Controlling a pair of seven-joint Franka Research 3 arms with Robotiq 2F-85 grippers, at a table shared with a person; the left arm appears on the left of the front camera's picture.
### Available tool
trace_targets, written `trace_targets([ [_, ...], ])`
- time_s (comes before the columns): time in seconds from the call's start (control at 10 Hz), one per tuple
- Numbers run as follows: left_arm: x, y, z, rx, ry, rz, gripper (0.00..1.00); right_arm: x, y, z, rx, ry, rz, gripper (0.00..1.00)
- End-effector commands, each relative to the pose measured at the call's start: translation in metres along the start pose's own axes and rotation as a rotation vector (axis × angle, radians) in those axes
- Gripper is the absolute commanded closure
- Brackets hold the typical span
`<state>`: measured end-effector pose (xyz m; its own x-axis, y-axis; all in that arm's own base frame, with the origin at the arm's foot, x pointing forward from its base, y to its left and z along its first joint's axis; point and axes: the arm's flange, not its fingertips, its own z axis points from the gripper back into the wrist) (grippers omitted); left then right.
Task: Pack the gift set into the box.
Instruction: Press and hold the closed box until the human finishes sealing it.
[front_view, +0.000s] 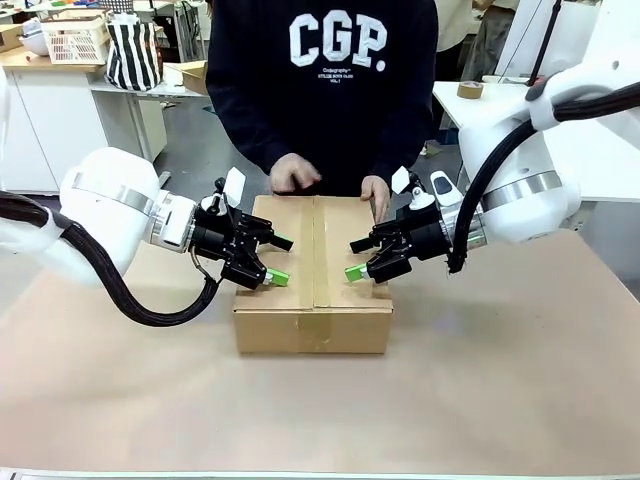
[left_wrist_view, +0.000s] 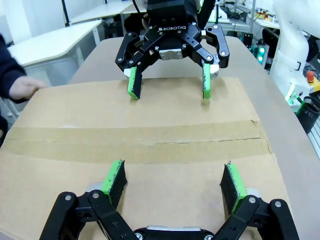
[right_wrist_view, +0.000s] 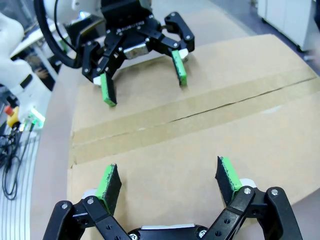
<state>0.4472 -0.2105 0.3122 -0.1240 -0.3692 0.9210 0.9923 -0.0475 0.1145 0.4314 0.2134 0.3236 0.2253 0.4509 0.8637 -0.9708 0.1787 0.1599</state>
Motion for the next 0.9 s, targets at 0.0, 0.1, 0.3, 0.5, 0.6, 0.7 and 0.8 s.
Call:
trace_targets([
  [0.0,-0.0025,-0.0007,-0.0005,-0.002,0.001,0.005,0.0,-0.0035,0.0006,-0.001,0.0,0.005,-0.006,0.0],
  [0.1,-0.0025,-0.0007,-0.0005,-0.002,0.001,0.005,0.0,-0.0035,0.0006,-0.001,0.0,0.005,-0.006,0.0],
  [0.3,-0.0025,-0.0007,-0.0005,-0.002,0.001,0.005,0.0,-0.0035,0.0006,-0.001,0.0,0.005,-0.006,0.0],
  [0.5,-0.0025,-0.0007,-0.0005,-0.002,0.001,0.005,0.0,-0.0035,0.0006,-0.001,0.0,0.005,-0.006,0.0],
  [0.6,-0.0025,-0.0007,-0.0005,-0.002,0.001,0.005,0.0,-0.0035,0.0006,-0.001,0.0,0.005,-0.006,0.0],
  [0.7,-0.0025,-0.0007,-0.0005,-0.002,0.001,0.005,0.0,-0.0035,0.0006,-0.001,0.0,0.005,-0.006,0.0],
  [0.8,-0.0025,-0.0007,-0.0005,-0.002,0.001,0.005,0.0,-0.0035,0.0006,-0.001,0.0,0.005,-0.006,0.0],
])
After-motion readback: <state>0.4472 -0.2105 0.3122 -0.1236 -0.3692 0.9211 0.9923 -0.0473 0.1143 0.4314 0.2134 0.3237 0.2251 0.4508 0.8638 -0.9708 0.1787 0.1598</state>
